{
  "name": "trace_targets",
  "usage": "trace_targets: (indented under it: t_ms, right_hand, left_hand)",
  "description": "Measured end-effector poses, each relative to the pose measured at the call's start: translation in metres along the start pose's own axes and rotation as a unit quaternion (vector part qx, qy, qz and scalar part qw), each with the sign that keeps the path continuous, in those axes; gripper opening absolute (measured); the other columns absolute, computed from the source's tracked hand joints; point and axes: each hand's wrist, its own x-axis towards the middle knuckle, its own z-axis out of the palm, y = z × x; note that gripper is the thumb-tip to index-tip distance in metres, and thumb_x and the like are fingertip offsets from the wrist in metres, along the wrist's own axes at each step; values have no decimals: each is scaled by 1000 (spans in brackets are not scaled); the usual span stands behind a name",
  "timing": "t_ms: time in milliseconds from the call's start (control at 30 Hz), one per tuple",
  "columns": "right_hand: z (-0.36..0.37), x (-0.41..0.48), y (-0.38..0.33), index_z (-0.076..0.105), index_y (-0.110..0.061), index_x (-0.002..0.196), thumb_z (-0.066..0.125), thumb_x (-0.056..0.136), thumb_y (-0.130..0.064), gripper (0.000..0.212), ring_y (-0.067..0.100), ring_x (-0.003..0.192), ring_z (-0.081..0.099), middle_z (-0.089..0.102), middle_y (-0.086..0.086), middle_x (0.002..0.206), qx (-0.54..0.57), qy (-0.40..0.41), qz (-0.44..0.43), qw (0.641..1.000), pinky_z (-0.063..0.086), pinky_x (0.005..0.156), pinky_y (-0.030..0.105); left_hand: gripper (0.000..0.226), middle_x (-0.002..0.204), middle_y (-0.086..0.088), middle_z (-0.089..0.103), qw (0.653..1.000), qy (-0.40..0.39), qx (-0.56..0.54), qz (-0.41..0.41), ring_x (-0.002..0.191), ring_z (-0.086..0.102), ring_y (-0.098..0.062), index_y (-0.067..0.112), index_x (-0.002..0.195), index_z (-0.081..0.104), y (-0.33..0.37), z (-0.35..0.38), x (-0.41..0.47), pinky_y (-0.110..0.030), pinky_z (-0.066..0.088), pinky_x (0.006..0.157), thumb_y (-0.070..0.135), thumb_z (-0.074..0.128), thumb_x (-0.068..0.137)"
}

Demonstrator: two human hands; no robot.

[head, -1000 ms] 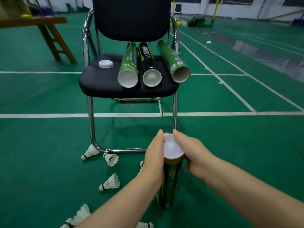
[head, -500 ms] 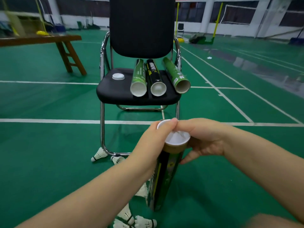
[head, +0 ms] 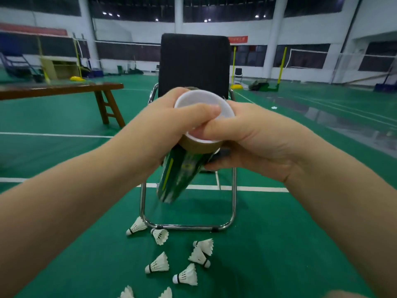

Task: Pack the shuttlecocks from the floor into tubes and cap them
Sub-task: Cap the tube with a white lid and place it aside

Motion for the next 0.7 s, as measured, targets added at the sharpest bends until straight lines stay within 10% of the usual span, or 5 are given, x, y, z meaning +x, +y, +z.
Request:
trace_targets:
  t_ms: [467, 600, 700]
  right_hand:
    - [-15, 10, 39, 49, -37, 107, 76, 66, -8, 58, 1, 93, 60, 61, -18, 100, -142, 171, -261, 939, 49, 75, 15]
    - [-35, 30, 64, 44, -36, 113, 74, 65, -15, 60, -6, 113, 50, 53, -14, 123, -221, 217, -295, 904, 41, 91, 11]
    - [-54, 51, 91, 46, -29, 117, 75, 65, -19, 60, 13, 132, 39, 42, -9, 136, -261, 237, -295, 888, 35, 104, 20]
  left_hand:
    - [36, 119, 20, 50, 932, 39, 240, 270, 109, 49, 3, 40, 113, 46, -28, 8, 29, -9, 40, 86, 44, 56, 78]
    - [65, 133, 31, 27, 927, 19, 274, 255, 123, 26, 18, 50, 132, 21, -51, 12, 50, 1, 24, 95, 54, 55, 77]
    - [86, 145, 14, 31, 936, 24, 315, 155, 132, 29, -3, 45, 139, 18, -74, 18, 72, -17, 29, 100, 69, 60, 68]
